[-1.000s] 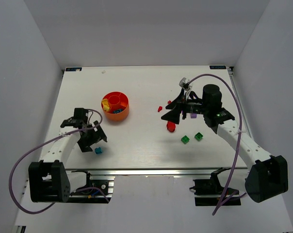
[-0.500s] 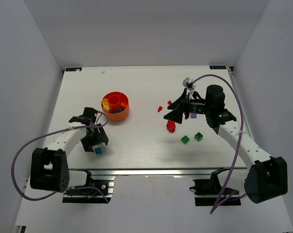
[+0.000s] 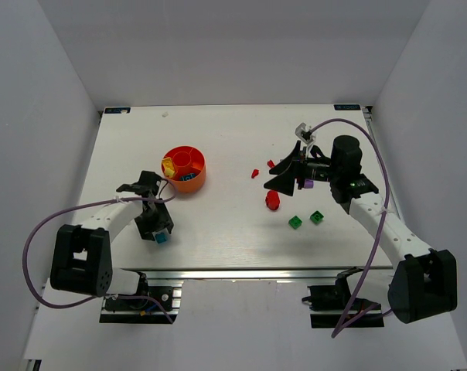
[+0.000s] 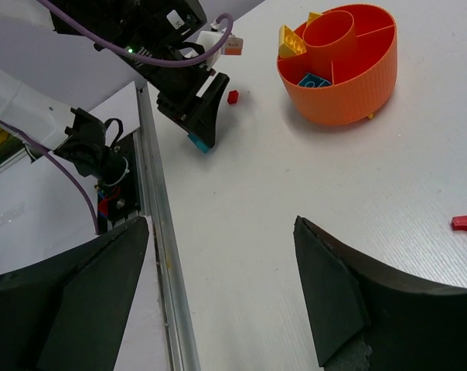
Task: Sort the legos into containers by color
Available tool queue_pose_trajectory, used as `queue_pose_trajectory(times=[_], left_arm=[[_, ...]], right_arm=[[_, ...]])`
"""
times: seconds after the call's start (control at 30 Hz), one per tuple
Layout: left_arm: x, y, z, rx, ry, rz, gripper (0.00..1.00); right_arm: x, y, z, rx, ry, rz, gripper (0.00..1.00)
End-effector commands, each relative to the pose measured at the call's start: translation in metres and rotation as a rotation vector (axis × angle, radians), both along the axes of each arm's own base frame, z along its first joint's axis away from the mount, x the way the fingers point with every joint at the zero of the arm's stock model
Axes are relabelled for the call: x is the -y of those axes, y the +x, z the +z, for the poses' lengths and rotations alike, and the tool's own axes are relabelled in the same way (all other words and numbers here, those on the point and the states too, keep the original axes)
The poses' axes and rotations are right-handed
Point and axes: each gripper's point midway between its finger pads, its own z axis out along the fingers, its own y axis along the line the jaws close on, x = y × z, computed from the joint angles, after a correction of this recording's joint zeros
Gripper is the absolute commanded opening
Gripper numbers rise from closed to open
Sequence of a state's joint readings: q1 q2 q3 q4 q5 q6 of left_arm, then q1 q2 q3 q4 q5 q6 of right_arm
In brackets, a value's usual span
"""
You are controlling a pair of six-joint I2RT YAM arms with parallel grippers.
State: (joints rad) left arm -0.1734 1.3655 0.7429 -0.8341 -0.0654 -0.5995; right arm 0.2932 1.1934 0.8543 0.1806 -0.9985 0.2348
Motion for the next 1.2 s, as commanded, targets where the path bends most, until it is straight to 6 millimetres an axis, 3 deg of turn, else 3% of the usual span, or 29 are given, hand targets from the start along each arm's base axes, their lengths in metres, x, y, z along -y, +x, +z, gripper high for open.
queue_pose_trajectory(times=[0.0,0.13,0.17,0.23,0.33,0.4,0.47,0.67,0.7,0.8,1.03,1.07,1.17], left_arm=[[-0.001,0.01,0.004,0.042,0.011,0.002,0.63],[0.004,0.011,0.003,0.051,-0.007,-0.008,0.47],[0.006,0.01,0.004,0.056,-0.017,-0.01,0.33],[0.008,0.014,0.006,0.077,-0.029,-0.013,0.24],[0.017,0.02,0.014,0.119,-0.075,-0.041,0.12],[0.032,0.027,0.028,0.17,-0.163,-0.084,0.04],[0.042,0.036,0.045,0.232,-0.215,-0.119,0.01],[0.069,0.062,0.122,0.46,-0.328,-0.197,0.0],[0.073,0.073,0.14,0.512,-0.344,-0.199,0.0],[0.083,0.095,0.17,0.593,-0.378,-0.185,0.01],[0.099,0.145,0.184,0.619,-0.317,-0.195,0.03],[0.094,0.153,0.176,0.605,-0.279,-0.175,0.03],[0.093,0.165,0.179,0.605,-0.22,-0.169,0.04]], right_arm=[[0.0,-0.001,0.005,0.016,0.022,0.02,0.81],[0.002,-0.001,0.006,0.022,0.025,0.014,0.8],[0.002,-0.001,0.006,0.022,0.025,0.012,0.79],[0.003,0.001,0.004,0.02,0.022,0.0,0.78],[0.005,0.004,0.003,0.022,0.017,-0.016,0.76],[0.007,0.007,0.003,0.034,0.013,-0.028,0.76],[0.009,0.01,0.003,0.047,0.008,-0.042,0.76],[0.017,0.022,-0.002,0.062,-0.015,-0.094,0.75],[0.019,0.024,-0.003,0.061,-0.018,-0.104,0.76],[0.021,0.028,-0.006,0.054,-0.024,-0.117,0.75],[0.027,0.034,-0.009,0.05,-0.028,-0.14,0.75],[0.027,0.034,-0.008,0.05,-0.028,-0.138,0.75],[0.029,0.033,-0.007,0.051,-0.025,-0.137,0.75]])
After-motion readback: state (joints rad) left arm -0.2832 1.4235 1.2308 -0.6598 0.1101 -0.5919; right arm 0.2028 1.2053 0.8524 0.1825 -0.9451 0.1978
